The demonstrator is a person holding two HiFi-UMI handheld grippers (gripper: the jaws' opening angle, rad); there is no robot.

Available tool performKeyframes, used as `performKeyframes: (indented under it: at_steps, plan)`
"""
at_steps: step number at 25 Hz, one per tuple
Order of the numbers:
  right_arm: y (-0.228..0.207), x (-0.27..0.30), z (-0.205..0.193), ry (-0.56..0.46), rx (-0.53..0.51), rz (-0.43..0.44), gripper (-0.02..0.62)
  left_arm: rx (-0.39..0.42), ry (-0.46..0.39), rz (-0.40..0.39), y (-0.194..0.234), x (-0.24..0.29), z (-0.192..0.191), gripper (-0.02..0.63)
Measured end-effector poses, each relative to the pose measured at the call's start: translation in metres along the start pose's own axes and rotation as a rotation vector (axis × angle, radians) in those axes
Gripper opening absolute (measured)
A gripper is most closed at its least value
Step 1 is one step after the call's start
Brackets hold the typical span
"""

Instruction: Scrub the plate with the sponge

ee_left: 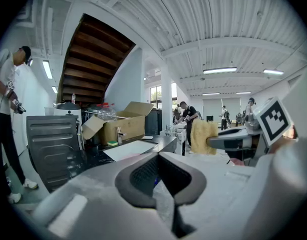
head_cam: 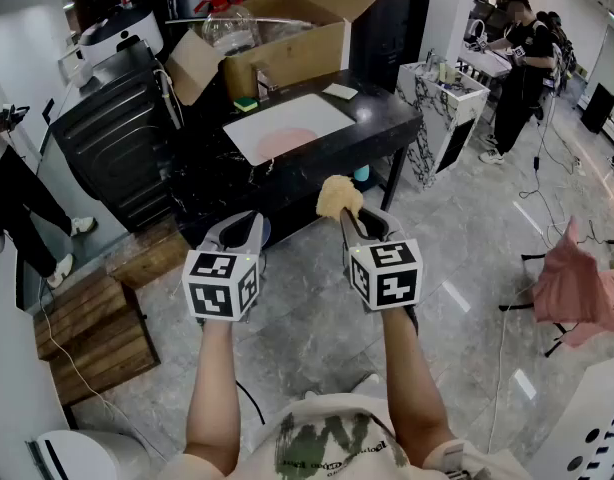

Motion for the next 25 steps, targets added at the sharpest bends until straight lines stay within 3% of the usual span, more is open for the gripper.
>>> performKeyframes:
  at_steps: [14, 25]
  plan:
    - [0.006, 0.009, -0.004, 0.001, -0.001, -0.017, 0.064, 0.014, 0.014, -0.026, 0.005, 0.013, -0.008, 0.005]
    - [-0.019, 0.042, -0.01, 0.006, 0.024, -0.001, 0.064, 0.014, 0.052, -0.025, 0.009, 0.056, -0.007, 0.003]
Point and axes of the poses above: the fingertips, and each gripper's own axes: x forward along the fingers, y to its left, z out of its top, the point moved 7 cm from there along -x, backward along the fingers, and after that the axes turned 11 degrees about -x, right-handed, at the moved point
